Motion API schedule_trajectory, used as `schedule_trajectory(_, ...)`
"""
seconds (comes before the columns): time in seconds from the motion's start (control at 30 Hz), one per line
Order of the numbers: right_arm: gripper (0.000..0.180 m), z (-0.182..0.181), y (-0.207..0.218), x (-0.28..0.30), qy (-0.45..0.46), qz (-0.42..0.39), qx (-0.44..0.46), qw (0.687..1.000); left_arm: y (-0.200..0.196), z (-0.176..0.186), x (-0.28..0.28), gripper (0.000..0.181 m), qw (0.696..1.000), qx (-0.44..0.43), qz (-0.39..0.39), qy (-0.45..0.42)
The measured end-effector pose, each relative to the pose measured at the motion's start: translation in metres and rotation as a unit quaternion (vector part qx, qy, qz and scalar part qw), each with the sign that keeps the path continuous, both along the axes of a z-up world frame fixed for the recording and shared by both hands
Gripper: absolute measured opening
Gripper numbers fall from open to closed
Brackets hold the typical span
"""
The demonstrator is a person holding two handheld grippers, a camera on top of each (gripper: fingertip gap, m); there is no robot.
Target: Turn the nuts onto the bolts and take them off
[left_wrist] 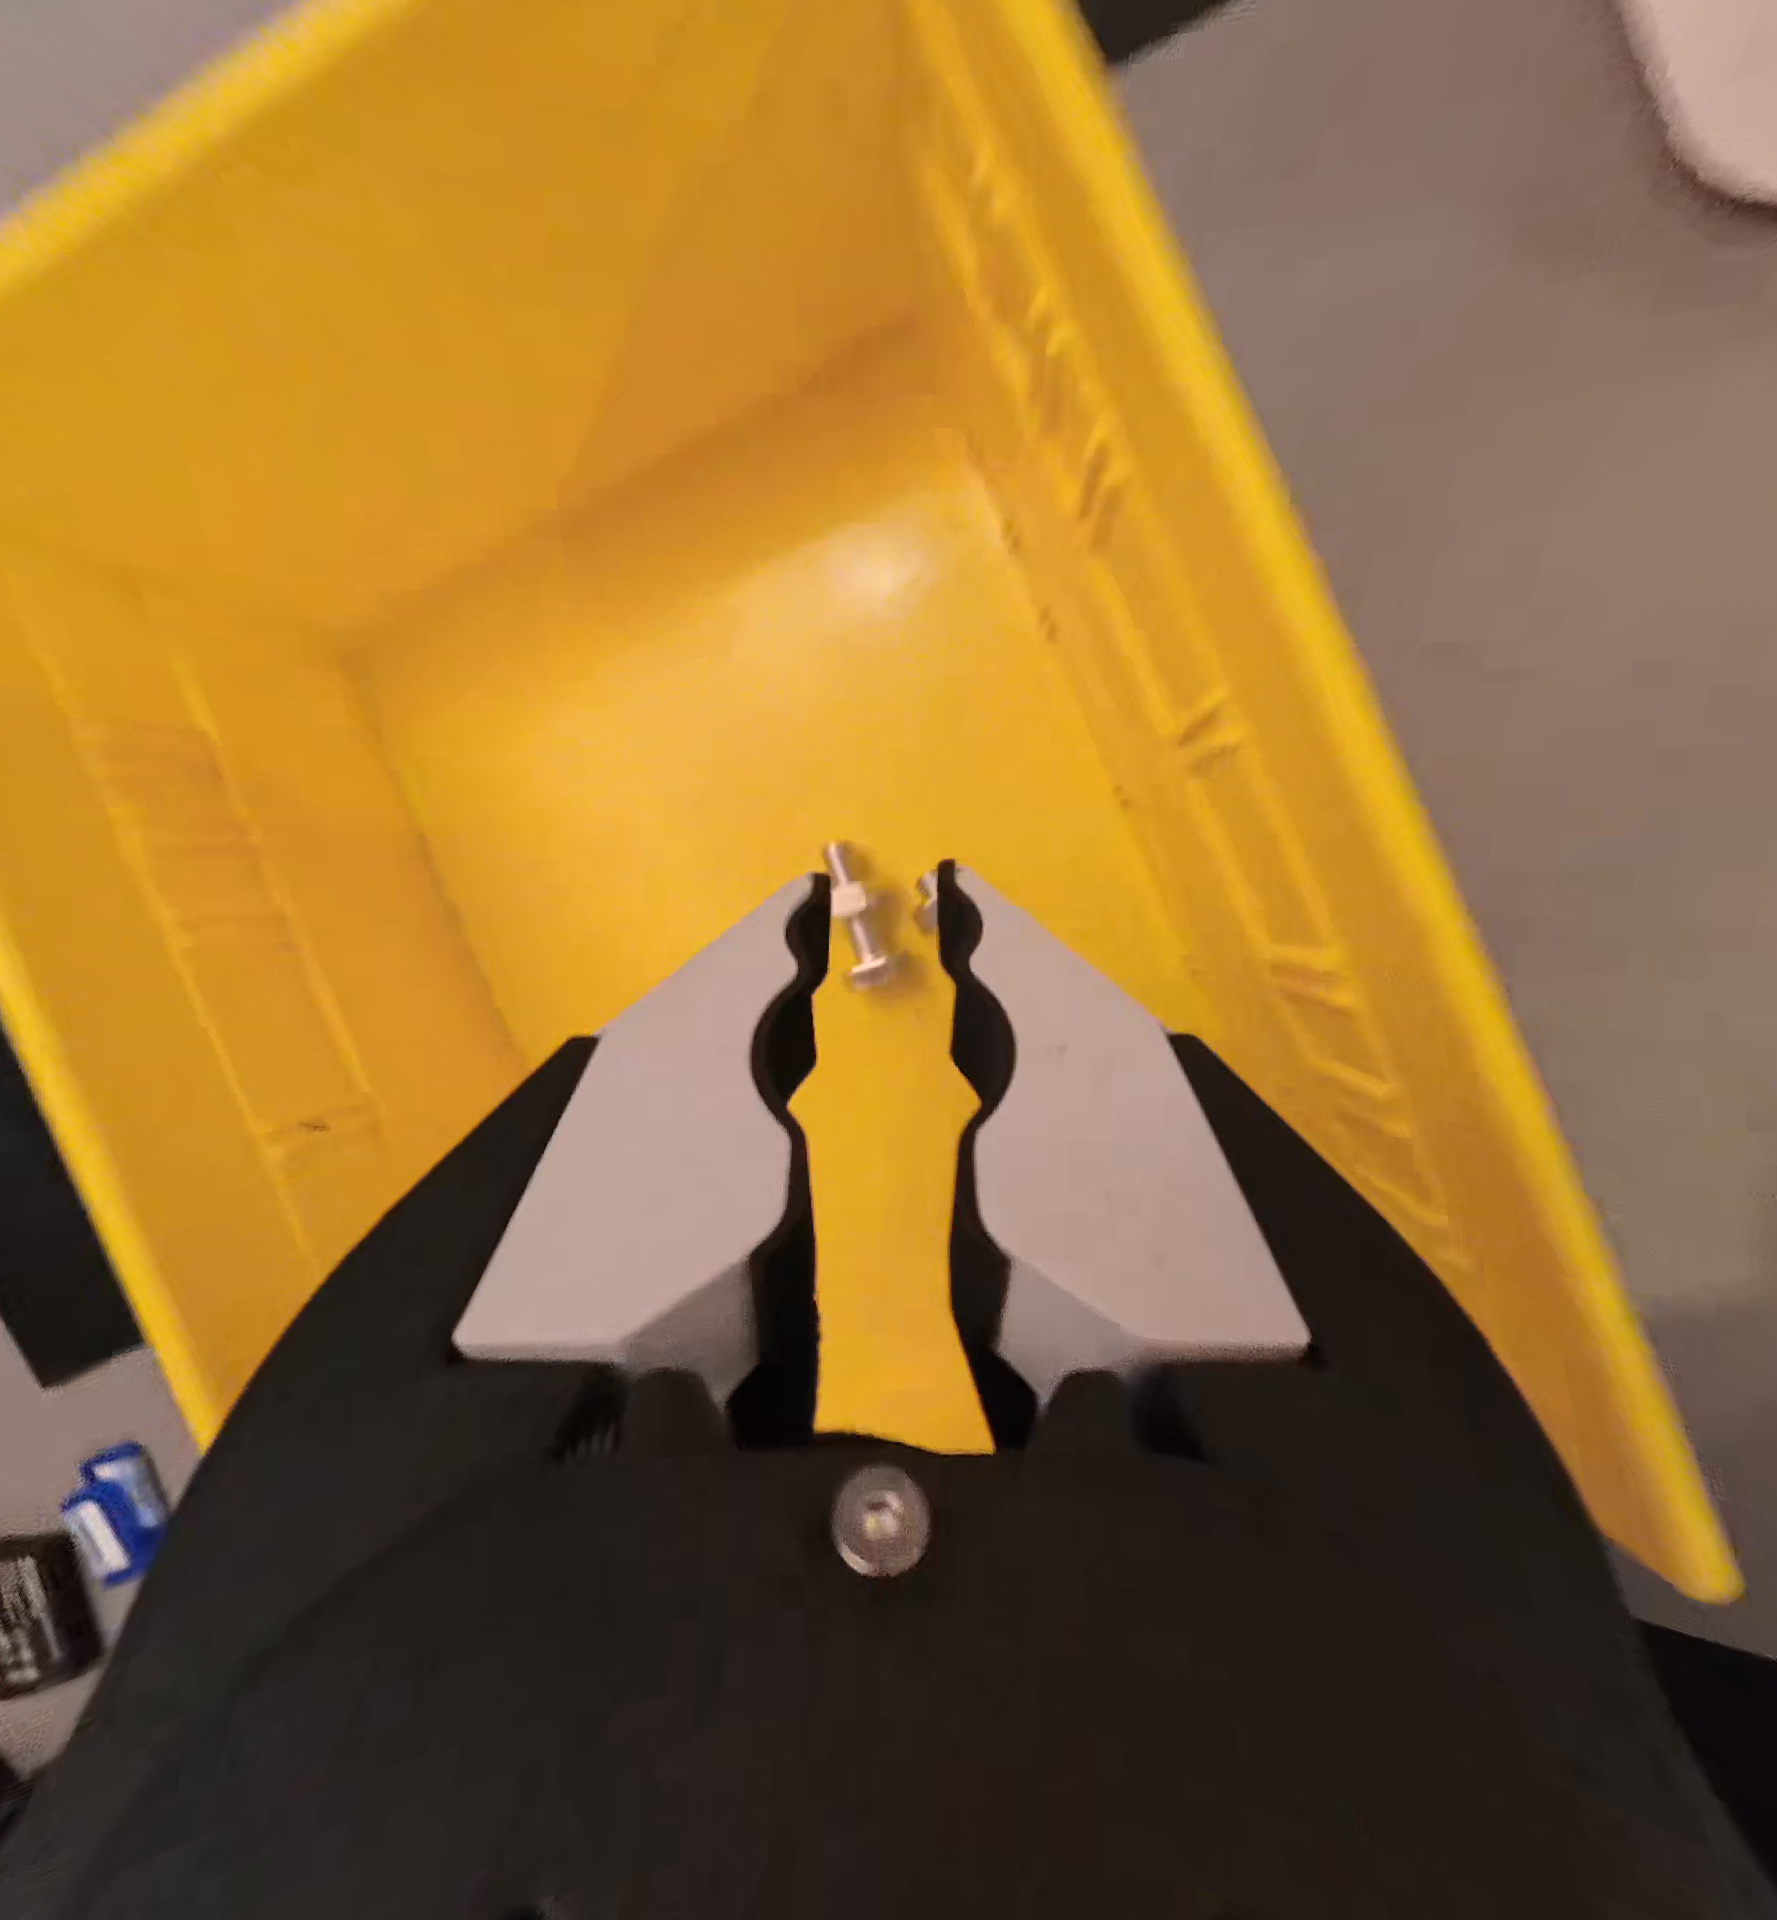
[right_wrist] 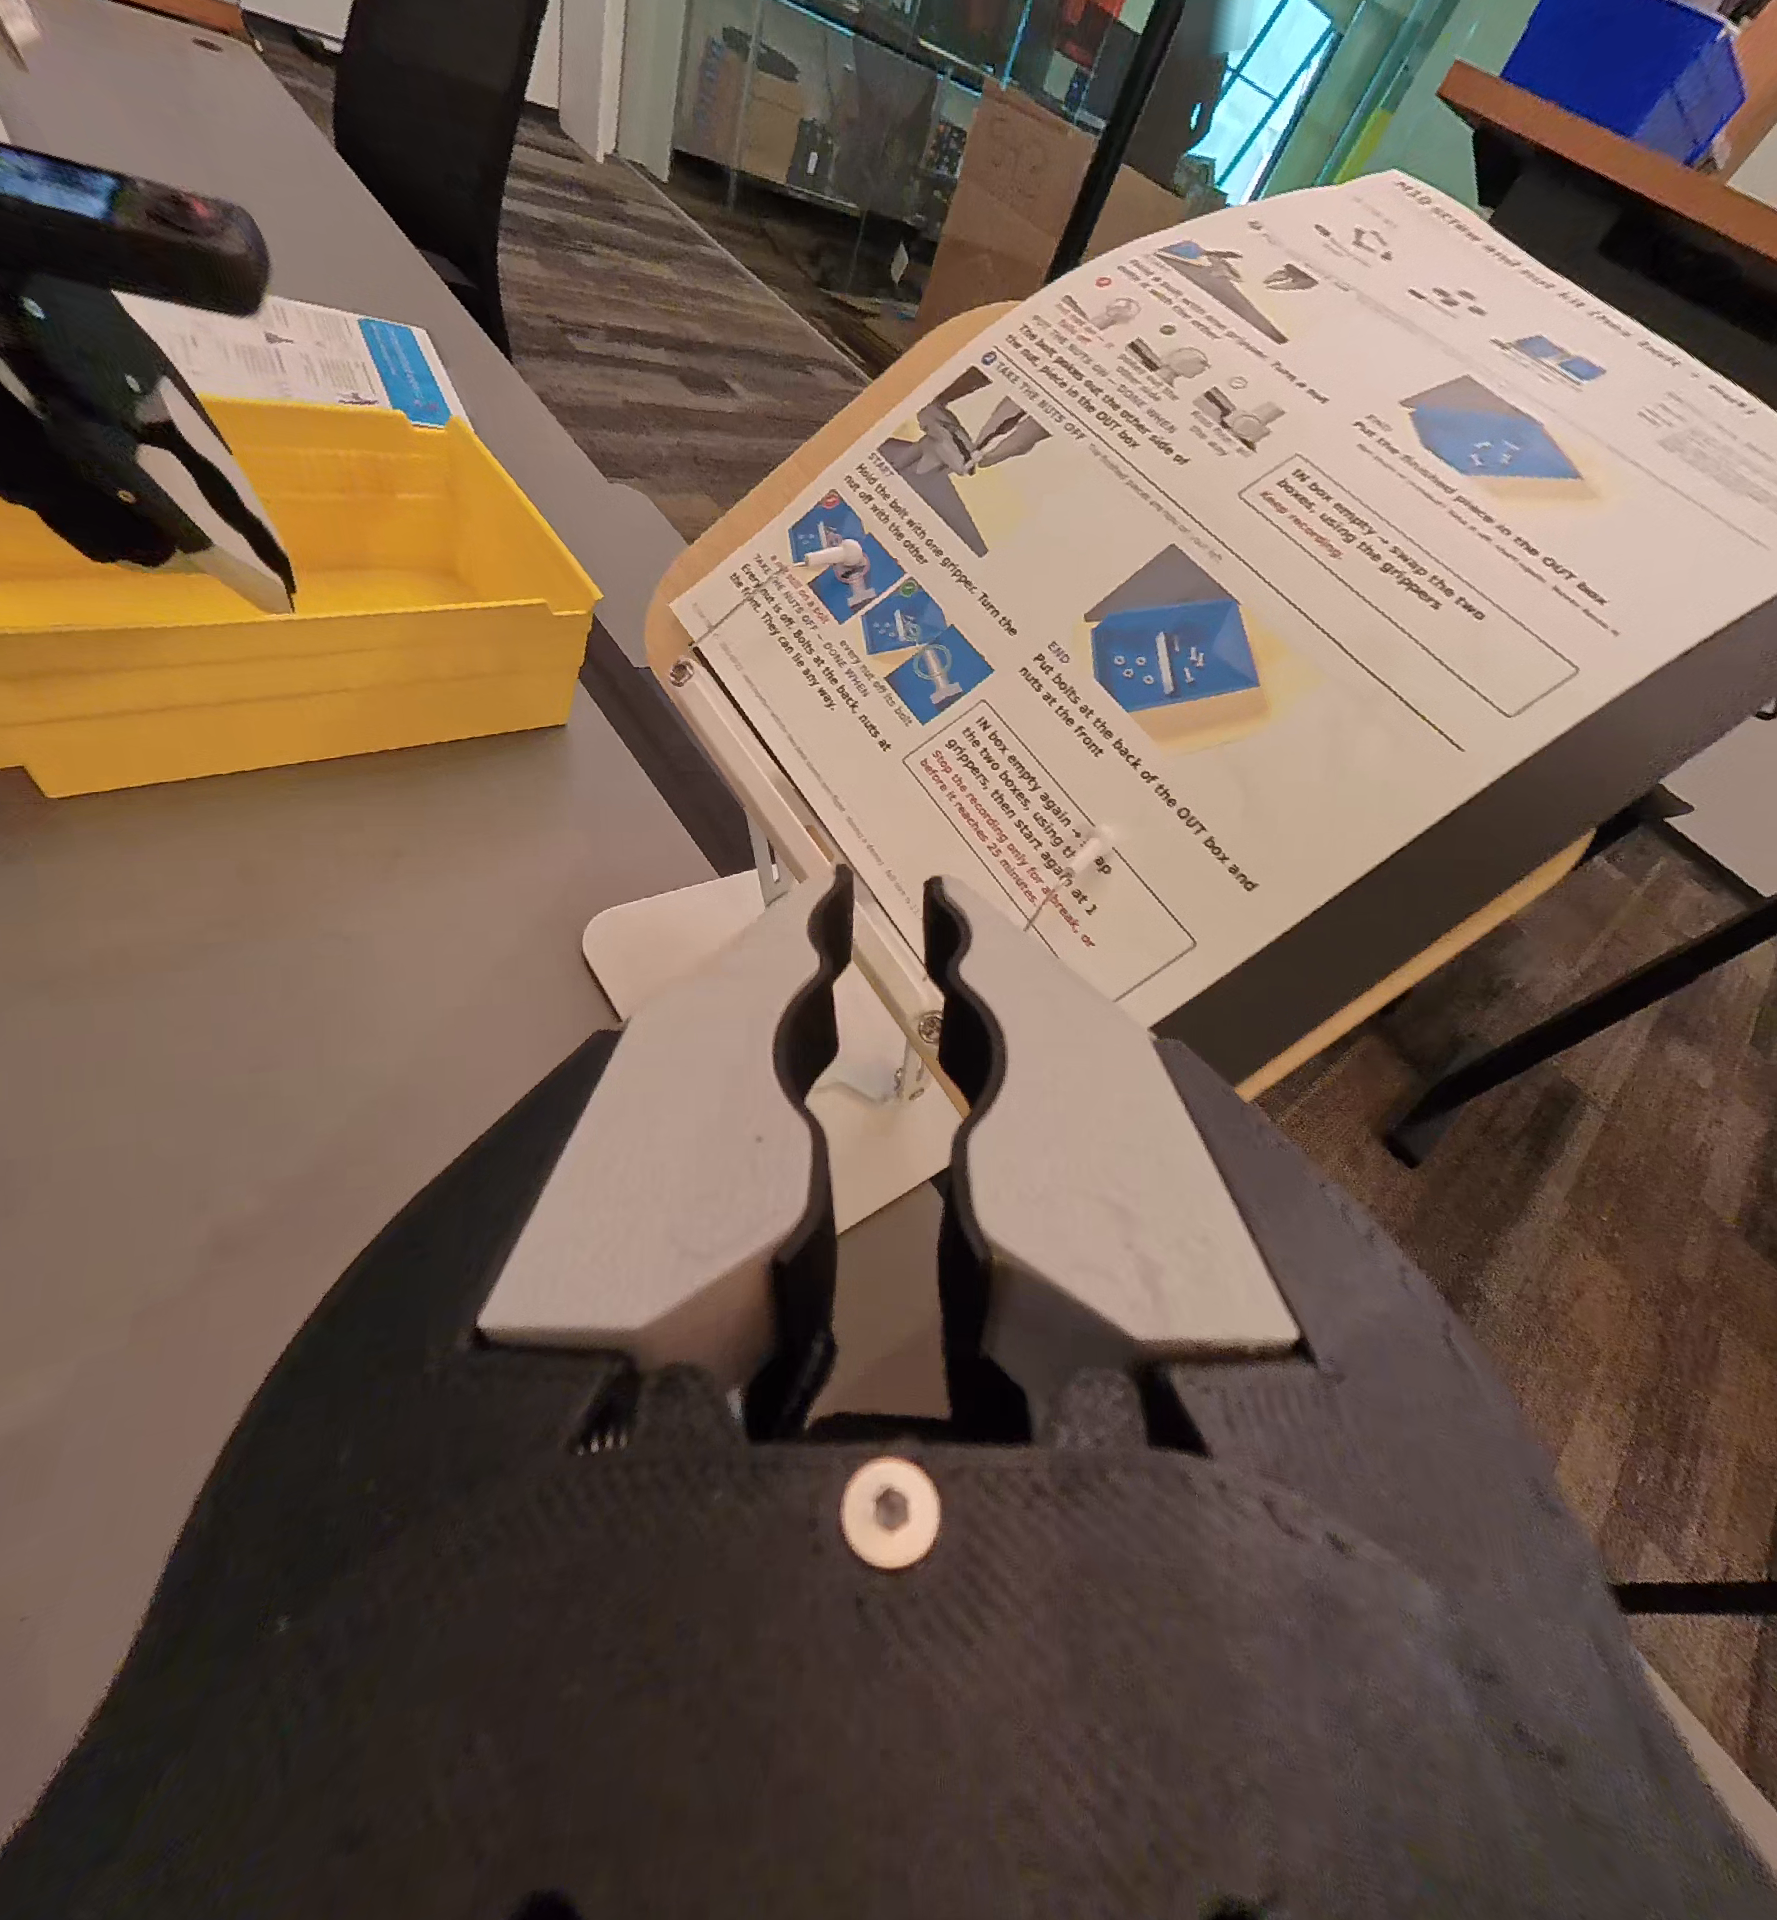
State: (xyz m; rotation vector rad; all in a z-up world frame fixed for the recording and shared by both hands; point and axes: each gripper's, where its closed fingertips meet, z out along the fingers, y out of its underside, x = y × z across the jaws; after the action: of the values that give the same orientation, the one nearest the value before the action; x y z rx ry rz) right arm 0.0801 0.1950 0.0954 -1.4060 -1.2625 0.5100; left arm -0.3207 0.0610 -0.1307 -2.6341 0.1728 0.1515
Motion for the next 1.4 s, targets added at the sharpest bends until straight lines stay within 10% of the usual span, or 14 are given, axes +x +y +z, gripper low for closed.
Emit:
schedule_trajectory(0.77, 0.011, -0.007, -0.003, -0.011, -0.011, 0.015, -0.002, 1.000, -0.012, -0.053, -0.019, 0.011, 0.998, -0.035, 0.052, -0.032)
schedule_trajectory(1.1, 0.012, -0.006, -0.026, -0.043, 0.011, 0.079, -0.017, 0.997, 0.042, 0.095, 0.042, 0.008, 0.979, 0.191, -0.048, 0.047)
schedule_trajectory(1.4, 0.023, -0.003, -0.042, -0.077, 0.086, 0.141, -0.091, 0.982, 0.106, 0.192, 0.224, 0.007, 0.874, 0.377, -0.269, 0.145)
